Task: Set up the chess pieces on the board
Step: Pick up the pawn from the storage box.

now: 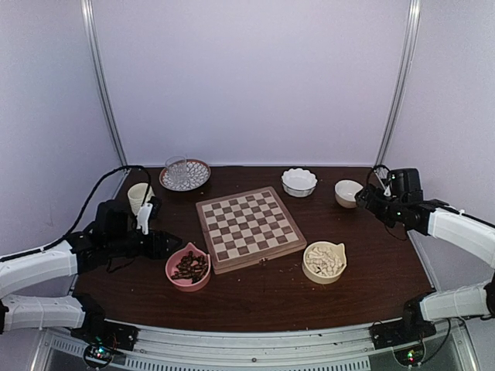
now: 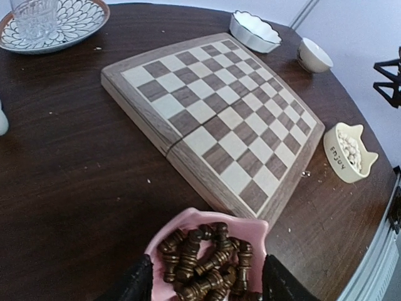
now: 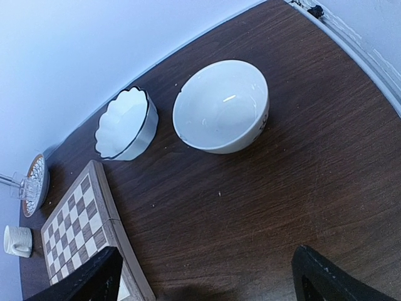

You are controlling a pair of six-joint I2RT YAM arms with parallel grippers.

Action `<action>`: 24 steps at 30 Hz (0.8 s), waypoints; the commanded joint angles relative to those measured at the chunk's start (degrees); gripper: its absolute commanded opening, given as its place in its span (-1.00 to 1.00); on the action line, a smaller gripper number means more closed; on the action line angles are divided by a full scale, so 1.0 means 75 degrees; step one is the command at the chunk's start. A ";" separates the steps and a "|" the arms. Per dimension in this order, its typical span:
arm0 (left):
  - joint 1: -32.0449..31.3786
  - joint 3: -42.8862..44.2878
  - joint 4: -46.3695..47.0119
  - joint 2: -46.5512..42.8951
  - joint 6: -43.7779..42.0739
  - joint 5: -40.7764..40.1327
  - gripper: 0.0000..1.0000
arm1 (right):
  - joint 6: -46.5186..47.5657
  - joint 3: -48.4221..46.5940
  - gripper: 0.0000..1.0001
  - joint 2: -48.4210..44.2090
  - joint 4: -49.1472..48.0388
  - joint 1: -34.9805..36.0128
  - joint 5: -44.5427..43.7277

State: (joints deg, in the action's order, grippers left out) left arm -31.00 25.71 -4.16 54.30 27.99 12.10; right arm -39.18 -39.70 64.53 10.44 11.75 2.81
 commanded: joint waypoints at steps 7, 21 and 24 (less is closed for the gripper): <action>-0.0718 0.0361 -0.0440 0.0344 -0.0755 -0.0636 0.05 | 0.0085 -0.0177 0.99 0.0371 -0.0127 -0.0008 0.0141; -0.0897 0.0942 -0.0403 0.1766 -0.0814 -0.0323 -0.09 | 0.0069 -0.0191 0.99 0.0302 -0.0072 -0.0008 0.0070; -0.0960 0.1123 -0.0550 0.2070 -0.0777 -0.0522 -0.12 | 0.0053 -0.0191 0.99 0.0296 -0.0056 -0.0008 0.0050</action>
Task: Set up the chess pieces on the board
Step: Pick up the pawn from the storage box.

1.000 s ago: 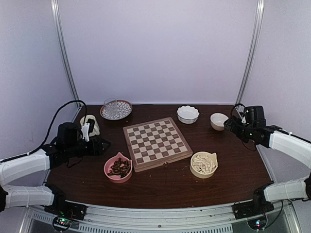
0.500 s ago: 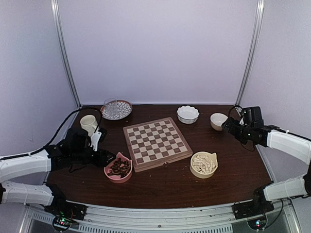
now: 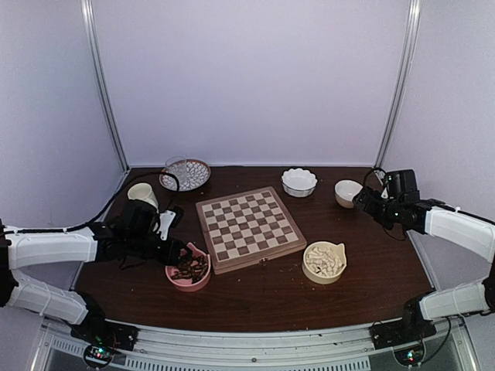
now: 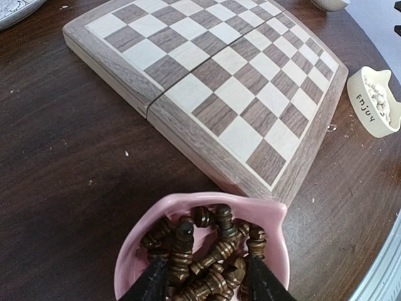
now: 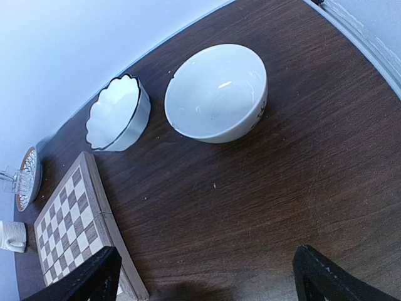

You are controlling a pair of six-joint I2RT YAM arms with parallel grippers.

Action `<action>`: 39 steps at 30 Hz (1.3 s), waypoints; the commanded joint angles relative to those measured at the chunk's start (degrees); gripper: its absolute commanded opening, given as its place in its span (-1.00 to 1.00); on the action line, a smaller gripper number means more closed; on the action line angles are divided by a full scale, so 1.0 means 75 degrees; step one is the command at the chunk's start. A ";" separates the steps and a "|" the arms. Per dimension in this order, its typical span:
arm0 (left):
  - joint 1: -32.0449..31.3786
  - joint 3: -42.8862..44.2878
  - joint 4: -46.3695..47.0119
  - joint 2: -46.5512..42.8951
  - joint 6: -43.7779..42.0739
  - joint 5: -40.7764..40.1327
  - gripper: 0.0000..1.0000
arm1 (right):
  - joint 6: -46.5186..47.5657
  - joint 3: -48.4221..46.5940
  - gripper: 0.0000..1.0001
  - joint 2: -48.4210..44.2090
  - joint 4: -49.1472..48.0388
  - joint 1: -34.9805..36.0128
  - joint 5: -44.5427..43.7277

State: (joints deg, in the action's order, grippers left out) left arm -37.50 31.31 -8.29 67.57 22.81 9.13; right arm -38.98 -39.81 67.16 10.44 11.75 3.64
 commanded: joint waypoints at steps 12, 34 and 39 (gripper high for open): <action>-0.0291 0.0922 -0.0241 0.1326 0.0085 -0.1097 -0.20 | -0.0127 -0.0188 0.99 -0.0046 0.0068 -0.0008 -0.0297; -0.0776 0.1445 -0.0781 0.1804 -0.0037 -0.2179 -0.41 | -0.0278 -0.0176 0.99 0.0010 0.0093 -0.0008 -0.0441; -0.0836 0.1510 -0.0777 0.1875 -0.0087 -0.2137 -0.42 | -0.0285 -0.0176 0.99 0.0011 0.0091 -0.0008 -0.0438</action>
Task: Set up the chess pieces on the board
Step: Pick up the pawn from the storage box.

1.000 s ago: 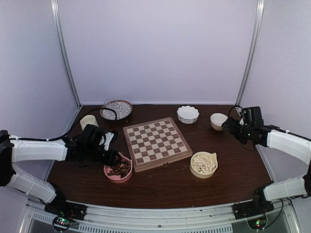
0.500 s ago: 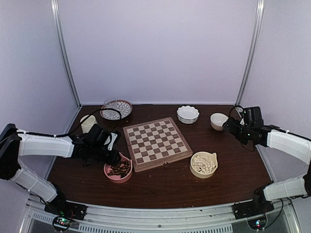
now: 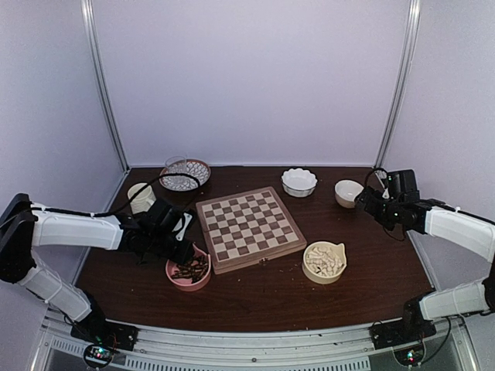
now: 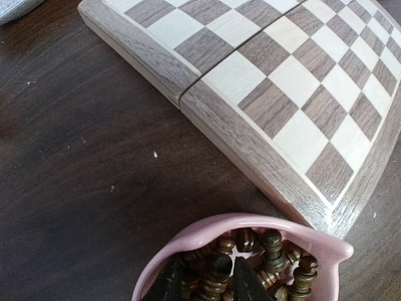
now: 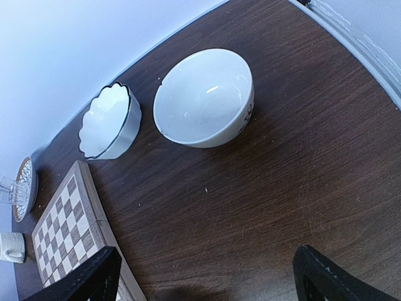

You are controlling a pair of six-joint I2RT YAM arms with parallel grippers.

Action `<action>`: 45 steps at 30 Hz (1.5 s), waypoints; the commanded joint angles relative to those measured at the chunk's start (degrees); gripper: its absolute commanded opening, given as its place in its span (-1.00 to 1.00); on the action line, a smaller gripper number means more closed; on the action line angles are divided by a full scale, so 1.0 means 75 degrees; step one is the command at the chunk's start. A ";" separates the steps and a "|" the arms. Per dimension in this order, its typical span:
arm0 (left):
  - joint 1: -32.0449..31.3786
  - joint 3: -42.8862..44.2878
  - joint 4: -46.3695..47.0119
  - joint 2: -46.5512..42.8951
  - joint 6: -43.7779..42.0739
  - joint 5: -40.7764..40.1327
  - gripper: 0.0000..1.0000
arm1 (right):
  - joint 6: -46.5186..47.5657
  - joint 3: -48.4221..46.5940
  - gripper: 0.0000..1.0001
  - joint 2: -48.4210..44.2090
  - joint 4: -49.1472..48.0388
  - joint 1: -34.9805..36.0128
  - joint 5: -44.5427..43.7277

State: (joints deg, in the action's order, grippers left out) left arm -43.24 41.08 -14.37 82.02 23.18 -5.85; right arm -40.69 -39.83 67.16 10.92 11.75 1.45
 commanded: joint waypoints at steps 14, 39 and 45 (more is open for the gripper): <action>-0.0258 0.0508 0.0017 0.0482 -0.0127 -0.0404 -0.50 | -0.0045 -0.0173 0.99 0.0011 0.0030 -0.0008 -0.0159; -0.0281 -0.0673 0.0724 -0.1817 -0.0263 -0.0146 -0.88 | 0.0622 -0.0107 0.92 -0.0118 -0.0820 0.0029 0.1266; -0.0269 -0.0695 0.0823 -0.1933 -0.0078 -0.0274 -0.86 | 0.1030 -0.0131 0.93 -0.0359 -0.0964 0.0512 0.1081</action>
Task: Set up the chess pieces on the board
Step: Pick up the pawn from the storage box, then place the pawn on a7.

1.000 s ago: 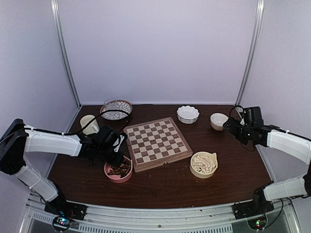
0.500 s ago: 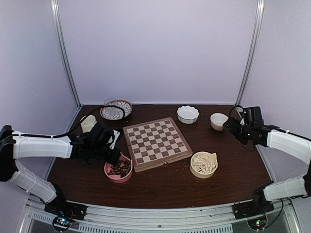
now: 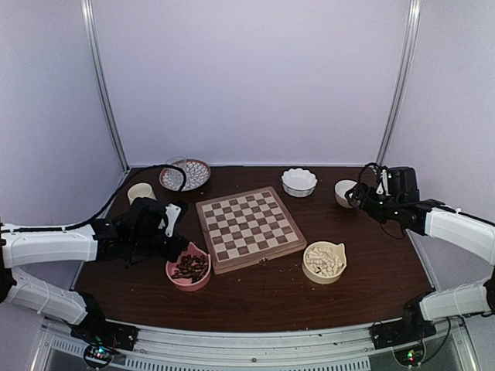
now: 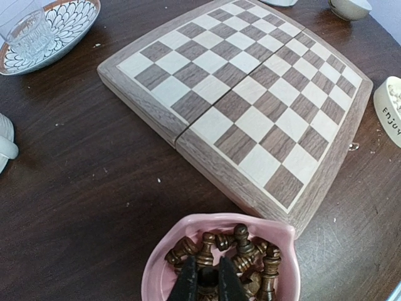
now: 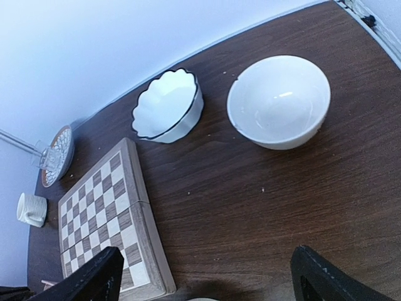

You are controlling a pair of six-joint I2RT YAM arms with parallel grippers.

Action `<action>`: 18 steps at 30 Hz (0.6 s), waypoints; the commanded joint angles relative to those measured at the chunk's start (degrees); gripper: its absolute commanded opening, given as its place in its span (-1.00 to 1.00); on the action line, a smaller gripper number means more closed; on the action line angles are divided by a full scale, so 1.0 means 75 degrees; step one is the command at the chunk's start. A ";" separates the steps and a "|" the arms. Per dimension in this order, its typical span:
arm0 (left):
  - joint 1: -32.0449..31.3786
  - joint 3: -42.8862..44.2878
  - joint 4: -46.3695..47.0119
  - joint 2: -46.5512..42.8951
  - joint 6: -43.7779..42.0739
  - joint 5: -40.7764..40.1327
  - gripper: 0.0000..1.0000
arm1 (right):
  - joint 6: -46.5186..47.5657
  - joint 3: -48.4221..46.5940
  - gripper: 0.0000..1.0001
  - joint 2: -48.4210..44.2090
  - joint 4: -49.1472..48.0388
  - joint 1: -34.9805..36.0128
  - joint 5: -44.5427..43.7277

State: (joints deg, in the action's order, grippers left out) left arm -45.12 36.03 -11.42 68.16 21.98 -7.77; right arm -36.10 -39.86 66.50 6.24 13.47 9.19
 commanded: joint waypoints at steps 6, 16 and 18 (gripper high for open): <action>-0.0016 0.0567 0.0449 0.0310 0.0234 0.0051 -0.85 | 0.0436 -0.0070 0.94 -0.0355 -0.0388 0.0371 -0.0121; 0.0156 0.1343 0.1220 0.1512 0.0544 -0.0929 -0.90 | 0.0433 0.0048 0.94 -0.0417 -0.0535 0.0420 -0.0190; 0.0303 0.1570 0.1291 0.1874 0.0546 -0.0900 -0.92 | 0.0420 0.0073 0.94 -0.0428 -0.0565 0.0420 -0.0193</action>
State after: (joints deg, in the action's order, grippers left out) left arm -44.56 44.21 -6.70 78.39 25.23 -12.23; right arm -33.30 -39.83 64.79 3.88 16.27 8.93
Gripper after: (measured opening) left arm 0.092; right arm 0.970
